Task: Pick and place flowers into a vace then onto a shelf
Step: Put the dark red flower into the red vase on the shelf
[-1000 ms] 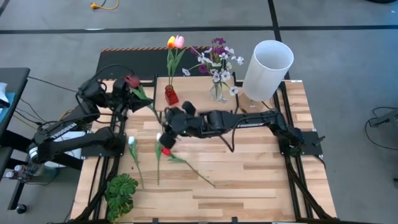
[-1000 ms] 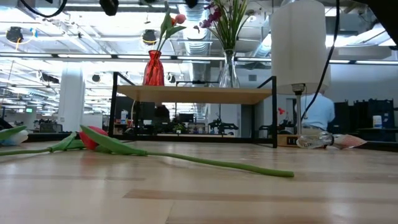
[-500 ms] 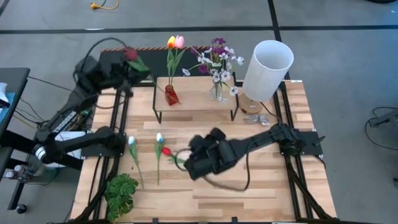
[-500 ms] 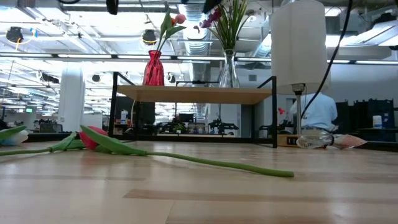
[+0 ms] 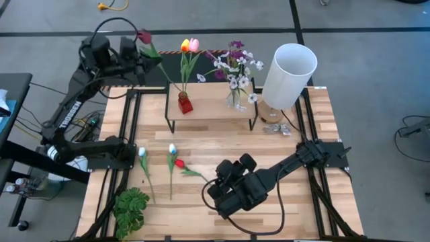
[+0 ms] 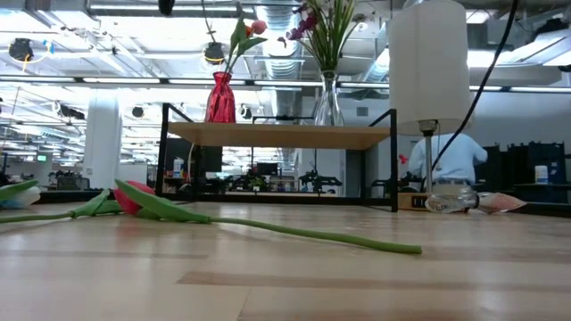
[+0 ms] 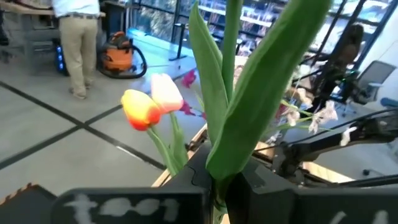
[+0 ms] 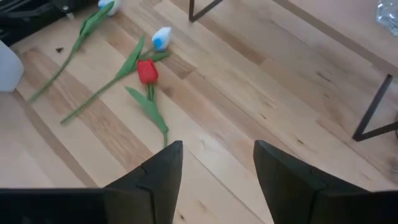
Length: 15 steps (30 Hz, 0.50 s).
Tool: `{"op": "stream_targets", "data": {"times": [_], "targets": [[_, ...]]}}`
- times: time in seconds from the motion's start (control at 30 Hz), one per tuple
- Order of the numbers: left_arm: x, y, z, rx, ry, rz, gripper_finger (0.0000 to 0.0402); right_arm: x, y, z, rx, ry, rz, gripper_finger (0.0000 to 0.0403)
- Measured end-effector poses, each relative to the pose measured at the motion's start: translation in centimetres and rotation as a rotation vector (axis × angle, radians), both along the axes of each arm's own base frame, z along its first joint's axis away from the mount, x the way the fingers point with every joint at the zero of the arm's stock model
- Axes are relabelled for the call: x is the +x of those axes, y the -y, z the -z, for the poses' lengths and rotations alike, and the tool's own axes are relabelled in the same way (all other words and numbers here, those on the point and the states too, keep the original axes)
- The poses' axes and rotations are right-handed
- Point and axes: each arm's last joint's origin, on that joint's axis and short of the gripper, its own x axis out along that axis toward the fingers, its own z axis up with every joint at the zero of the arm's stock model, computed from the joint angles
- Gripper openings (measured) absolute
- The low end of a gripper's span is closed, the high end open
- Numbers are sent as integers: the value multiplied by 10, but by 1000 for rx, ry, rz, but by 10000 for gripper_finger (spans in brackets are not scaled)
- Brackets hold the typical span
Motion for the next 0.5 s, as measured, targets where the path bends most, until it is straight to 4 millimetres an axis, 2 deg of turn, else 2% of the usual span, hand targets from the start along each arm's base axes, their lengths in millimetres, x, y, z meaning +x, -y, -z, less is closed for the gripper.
{"op": "stream_targets", "data": {"times": [0.17,0.5], "targets": [[0,-1,-1,0,-43,-34,0,1,0,0,5,0,0,178],[-4,3,-7,23,-16,-49,0,1,0,0,6,2,0,173]]}}
